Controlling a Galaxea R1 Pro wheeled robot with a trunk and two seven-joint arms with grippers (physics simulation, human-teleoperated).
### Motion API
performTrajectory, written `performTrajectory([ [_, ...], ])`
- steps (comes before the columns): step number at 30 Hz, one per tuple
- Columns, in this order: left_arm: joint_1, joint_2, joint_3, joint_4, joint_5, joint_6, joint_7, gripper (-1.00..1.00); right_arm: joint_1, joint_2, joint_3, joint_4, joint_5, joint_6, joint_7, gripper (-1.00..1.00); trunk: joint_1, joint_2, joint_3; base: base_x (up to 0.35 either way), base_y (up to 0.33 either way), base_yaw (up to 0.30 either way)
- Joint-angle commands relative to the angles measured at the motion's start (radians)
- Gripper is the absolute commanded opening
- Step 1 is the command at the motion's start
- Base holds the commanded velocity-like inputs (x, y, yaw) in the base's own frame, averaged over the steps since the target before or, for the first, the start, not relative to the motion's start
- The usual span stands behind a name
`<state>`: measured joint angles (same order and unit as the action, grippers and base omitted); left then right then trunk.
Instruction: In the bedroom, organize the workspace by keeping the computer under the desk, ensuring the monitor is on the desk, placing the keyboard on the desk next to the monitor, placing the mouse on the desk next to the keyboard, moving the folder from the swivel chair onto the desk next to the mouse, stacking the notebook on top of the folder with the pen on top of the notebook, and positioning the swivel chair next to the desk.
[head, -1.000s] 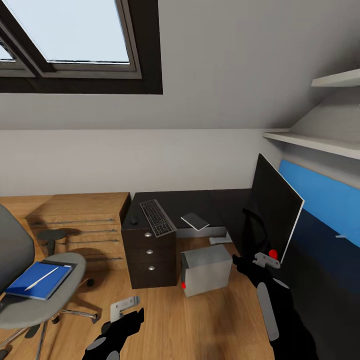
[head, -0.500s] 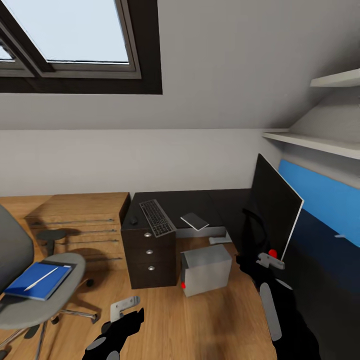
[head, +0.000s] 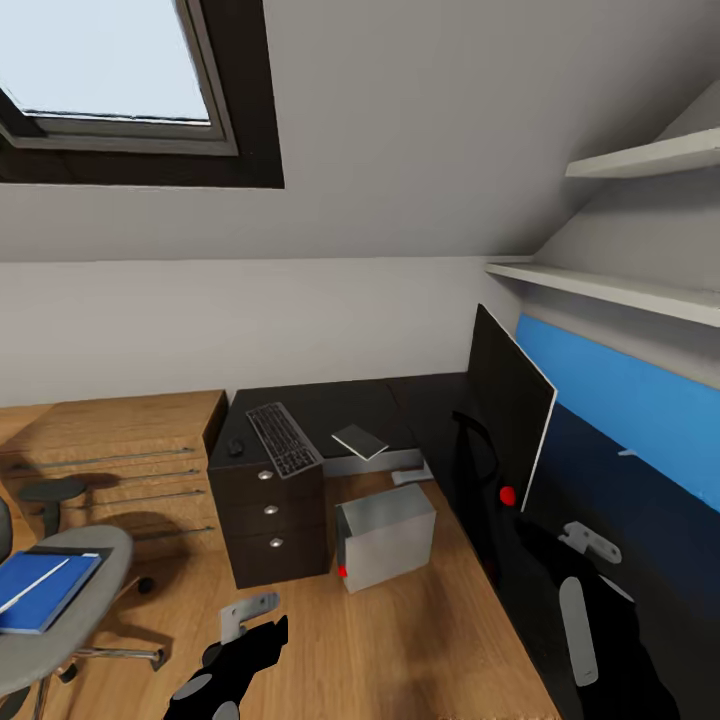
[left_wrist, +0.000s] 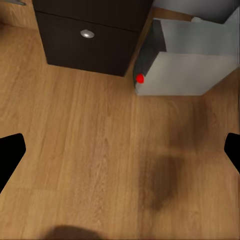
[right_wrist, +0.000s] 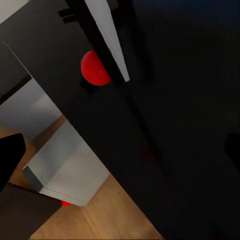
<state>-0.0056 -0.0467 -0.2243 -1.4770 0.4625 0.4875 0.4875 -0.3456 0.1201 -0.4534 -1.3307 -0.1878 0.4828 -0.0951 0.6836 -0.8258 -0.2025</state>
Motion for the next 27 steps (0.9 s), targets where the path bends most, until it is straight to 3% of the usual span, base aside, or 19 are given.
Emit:
performTrajectory([
  [1,-0.001,0.000,-0.001,-0.002,0.010,0.001,0.010,1.00,-0.001,0.000,-0.005,-0.001,-0.011,0.004,-0.006,1.00,0.000,-0.001,-0.002,0.000,0.000,-0.263],
  [15,-0.001,0.001,0.000,-0.002,0.010,0.001,0.010,1.00,-0.001,-0.054,-0.021,0.071,-0.012,-0.059,-0.006,1.00,0.000,-0.001,-0.002,0.000,0.000,-0.243],
  [22,-0.001,0.001,0.000,-0.002,0.010,0.002,0.010,1.00,-0.002,-0.069,-0.018,0.097,-0.002,-0.181,-0.005,1.00,0.000,-0.001,-0.002,0.000,0.000,-0.057],
  [24,-0.001,0.001,0.000,-0.002,0.010,0.002,0.010,1.00,-0.006,-0.094,-0.015,0.145,0.003,-0.223,-0.005,1.00,0.000,-0.001,-0.002,0.000,0.000,-0.012],
  [27,-0.001,0.002,0.001,-0.004,0.010,0.002,0.010,1.00,-0.053,-0.153,-0.001,0.276,0.021,-0.259,-0.008,1.00,0.000,-0.001,-0.002,0.000,0.000,-0.006],
])
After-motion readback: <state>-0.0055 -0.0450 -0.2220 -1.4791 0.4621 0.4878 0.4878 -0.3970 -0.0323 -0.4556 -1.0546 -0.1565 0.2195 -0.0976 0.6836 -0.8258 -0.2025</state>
